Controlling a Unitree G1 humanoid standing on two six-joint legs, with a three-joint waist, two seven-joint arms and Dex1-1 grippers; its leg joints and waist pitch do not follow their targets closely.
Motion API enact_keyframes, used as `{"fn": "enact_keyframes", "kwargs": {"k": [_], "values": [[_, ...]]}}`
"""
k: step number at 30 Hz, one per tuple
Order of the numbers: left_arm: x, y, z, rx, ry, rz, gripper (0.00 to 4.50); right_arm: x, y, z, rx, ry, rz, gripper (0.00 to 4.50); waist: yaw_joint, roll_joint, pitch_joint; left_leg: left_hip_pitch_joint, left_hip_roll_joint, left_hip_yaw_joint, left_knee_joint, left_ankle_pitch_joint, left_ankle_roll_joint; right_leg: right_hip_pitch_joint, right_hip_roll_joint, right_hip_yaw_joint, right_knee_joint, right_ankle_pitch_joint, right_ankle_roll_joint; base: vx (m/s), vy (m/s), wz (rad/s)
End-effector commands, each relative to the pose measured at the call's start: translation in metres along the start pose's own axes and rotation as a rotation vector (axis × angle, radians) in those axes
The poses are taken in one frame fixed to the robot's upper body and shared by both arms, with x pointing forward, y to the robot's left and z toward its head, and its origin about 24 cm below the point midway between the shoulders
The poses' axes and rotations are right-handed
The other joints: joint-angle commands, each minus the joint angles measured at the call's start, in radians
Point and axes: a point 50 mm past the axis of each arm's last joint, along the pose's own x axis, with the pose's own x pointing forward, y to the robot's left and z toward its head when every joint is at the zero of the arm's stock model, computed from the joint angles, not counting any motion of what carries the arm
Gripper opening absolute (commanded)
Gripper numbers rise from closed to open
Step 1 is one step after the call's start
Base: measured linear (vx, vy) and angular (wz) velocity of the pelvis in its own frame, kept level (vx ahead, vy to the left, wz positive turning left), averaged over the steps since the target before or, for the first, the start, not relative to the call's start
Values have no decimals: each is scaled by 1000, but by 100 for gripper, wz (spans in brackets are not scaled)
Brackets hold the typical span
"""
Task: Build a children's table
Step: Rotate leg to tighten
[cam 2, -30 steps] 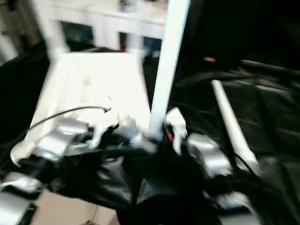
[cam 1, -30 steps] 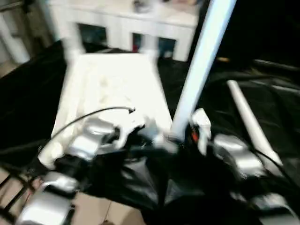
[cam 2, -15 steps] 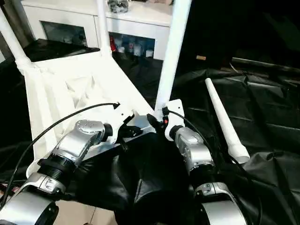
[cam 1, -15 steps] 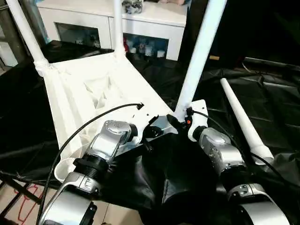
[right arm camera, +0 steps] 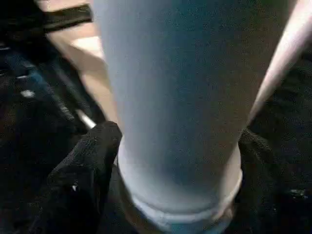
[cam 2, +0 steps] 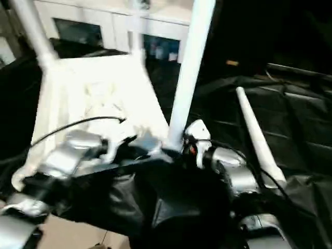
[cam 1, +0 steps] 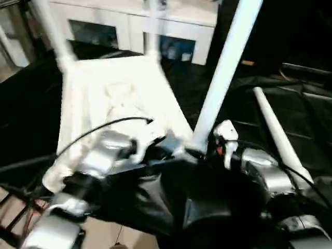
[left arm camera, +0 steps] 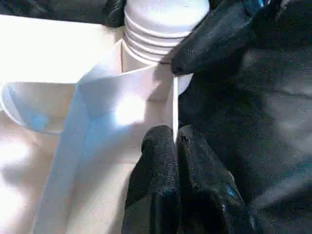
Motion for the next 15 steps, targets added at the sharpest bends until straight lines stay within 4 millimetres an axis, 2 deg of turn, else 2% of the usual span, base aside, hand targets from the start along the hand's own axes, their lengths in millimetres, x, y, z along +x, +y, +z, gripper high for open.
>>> {"fn": "enact_keyframes", "kwargs": {"k": [1, 3, 5, 6, 9, 10, 15], "values": [[8, -12, 14, 77, -45, -142, 0, 3, 16, -6, 11, 34, 158, 350, 1, 8, -61, 16, 22, 10, -56, -227, 74, 50, -58, 35, -65, -166, -250, 0, 0, 0], [6, -11, 12, 84, -25, -159, 0, 1, 20, -9, 9, 55, 208, 350, 5, 5, -61, 11, 22, 8, -58, -233, 64, 53, -59, 34, -64, -185, -243, 0, 0, 0], [4, -9, 11, 85, -15, -163, 0, 0, 24, -11, 22, 66, 241, 350, 11, 5, -59, 13, 22, 8, -58, -246, 54, 51, -61, 35, -67, -223, -227, 0, 0, 0], [3, -9, 10, 85, -14, -164, 0, 0, 24, -11, 25, 67, 247, 325, 13, 4, -59, 12, 22, 8, -58, -246, 52, 52, -62, 35, -67, -232, -222, 0, 0, 0], [3, -8, 10, 87, -8, -163, 0, 0, 27, -12, 35, 74, 269, 318, 19, 2, -59, 13, 21, 7, -60, -249, 39, 51, -64, 36, -69, -262, -208, 0, 0, 0], [3, -8, 9, 87, -5, -163, 0, 0, 28, -12, 37, 76, 273, 303, 20, 4, -60, 13, 21, 6, -59, -243, 38, 52, -64, 36, -69, -258, -205, 0, 0, 0], [4, -8, 10, 80, -14, -155, 0, 0, 30, -12, 62, 71, 285, 283, 20, 0, -62, 11, 20, 6, -58, -217, 41, 54, -63, 35, -65, -225, -208, 0, 0, 0]]}}
